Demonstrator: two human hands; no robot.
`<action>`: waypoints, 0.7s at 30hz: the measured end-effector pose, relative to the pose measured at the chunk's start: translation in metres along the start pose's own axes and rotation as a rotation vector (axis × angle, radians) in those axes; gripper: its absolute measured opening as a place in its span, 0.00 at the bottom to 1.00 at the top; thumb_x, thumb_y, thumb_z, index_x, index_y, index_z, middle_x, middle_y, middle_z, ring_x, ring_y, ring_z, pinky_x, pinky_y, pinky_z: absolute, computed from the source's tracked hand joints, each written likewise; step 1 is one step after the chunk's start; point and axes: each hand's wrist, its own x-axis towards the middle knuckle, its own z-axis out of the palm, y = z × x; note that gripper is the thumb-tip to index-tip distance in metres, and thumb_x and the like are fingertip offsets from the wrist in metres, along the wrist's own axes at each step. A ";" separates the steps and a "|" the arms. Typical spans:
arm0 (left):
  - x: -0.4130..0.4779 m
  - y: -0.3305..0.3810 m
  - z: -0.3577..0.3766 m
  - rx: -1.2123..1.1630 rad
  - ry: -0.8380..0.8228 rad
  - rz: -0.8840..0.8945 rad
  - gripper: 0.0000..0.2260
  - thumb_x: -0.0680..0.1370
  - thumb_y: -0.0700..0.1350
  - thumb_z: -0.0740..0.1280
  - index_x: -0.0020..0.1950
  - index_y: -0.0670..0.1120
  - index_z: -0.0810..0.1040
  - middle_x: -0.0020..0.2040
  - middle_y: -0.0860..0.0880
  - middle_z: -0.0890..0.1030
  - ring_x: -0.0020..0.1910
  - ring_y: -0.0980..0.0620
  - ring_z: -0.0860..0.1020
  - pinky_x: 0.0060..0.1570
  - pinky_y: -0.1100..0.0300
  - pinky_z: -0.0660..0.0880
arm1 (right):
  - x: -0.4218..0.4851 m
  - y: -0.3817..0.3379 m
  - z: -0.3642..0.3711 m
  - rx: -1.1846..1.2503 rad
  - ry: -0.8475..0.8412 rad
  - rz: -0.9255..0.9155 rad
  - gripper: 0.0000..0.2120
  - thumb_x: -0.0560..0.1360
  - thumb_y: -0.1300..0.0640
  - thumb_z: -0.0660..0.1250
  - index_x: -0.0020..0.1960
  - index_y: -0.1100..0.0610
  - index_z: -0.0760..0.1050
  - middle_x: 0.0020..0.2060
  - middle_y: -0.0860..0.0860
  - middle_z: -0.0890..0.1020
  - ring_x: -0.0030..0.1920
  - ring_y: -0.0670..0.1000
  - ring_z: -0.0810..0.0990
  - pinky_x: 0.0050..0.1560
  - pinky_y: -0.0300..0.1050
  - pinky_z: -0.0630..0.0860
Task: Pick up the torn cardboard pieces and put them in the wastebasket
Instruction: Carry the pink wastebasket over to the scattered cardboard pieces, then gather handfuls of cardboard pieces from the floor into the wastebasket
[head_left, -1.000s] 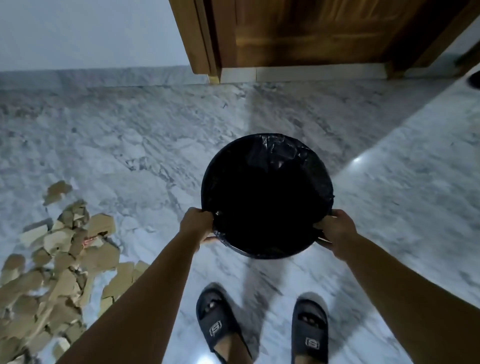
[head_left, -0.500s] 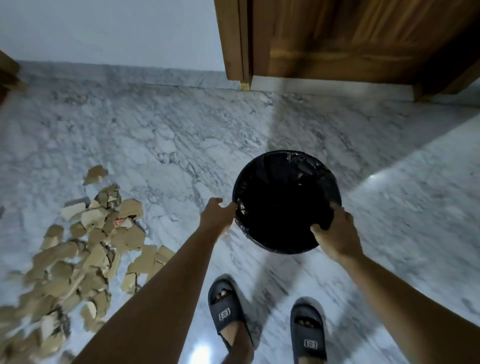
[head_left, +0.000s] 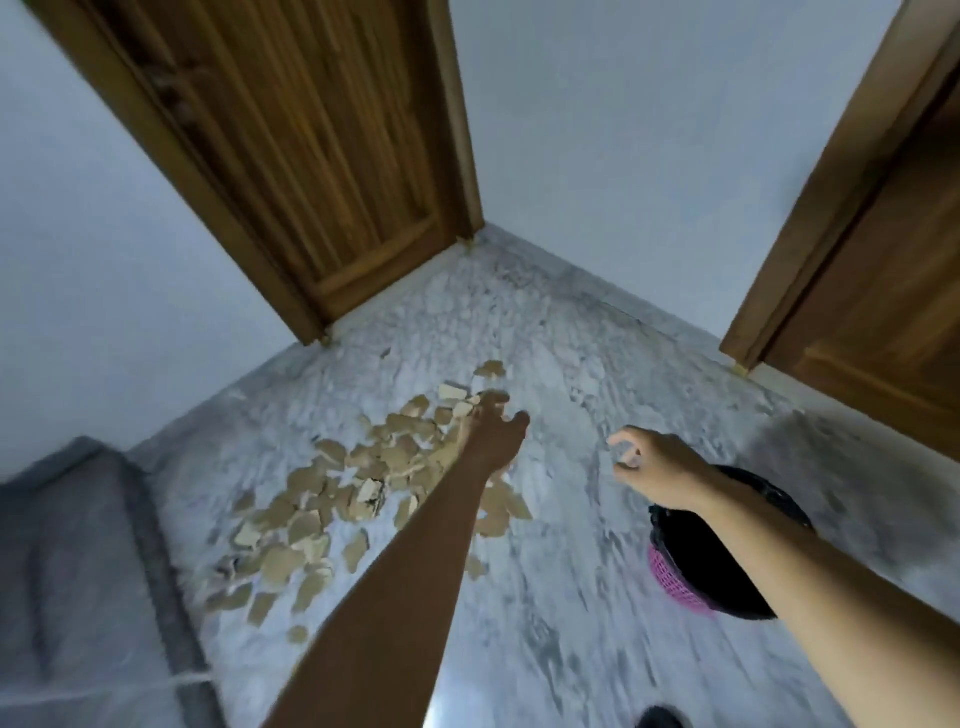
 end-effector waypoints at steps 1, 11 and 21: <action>-0.011 -0.011 -0.028 0.005 0.038 -0.006 0.19 0.77 0.51 0.67 0.67 0.48 0.71 0.63 0.45 0.77 0.55 0.45 0.78 0.58 0.48 0.77 | -0.004 -0.028 0.003 -0.019 0.010 -0.037 0.20 0.82 0.48 0.62 0.73 0.49 0.66 0.61 0.51 0.80 0.44 0.57 0.84 0.45 0.54 0.81; -0.118 -0.137 -0.217 0.093 0.258 -0.121 0.19 0.78 0.53 0.66 0.68 0.50 0.73 0.62 0.44 0.79 0.59 0.44 0.78 0.48 0.61 0.69 | -0.015 -0.230 0.089 -0.110 -0.026 -0.320 0.21 0.79 0.48 0.65 0.71 0.50 0.70 0.62 0.53 0.79 0.50 0.52 0.79 0.49 0.44 0.75; -0.106 -0.246 -0.265 0.124 0.283 -0.319 0.23 0.77 0.53 0.66 0.71 0.48 0.70 0.65 0.41 0.77 0.64 0.41 0.74 0.61 0.53 0.72 | 0.046 -0.332 0.181 -0.257 -0.189 -0.475 0.25 0.77 0.52 0.66 0.74 0.47 0.67 0.70 0.52 0.72 0.65 0.52 0.76 0.63 0.48 0.74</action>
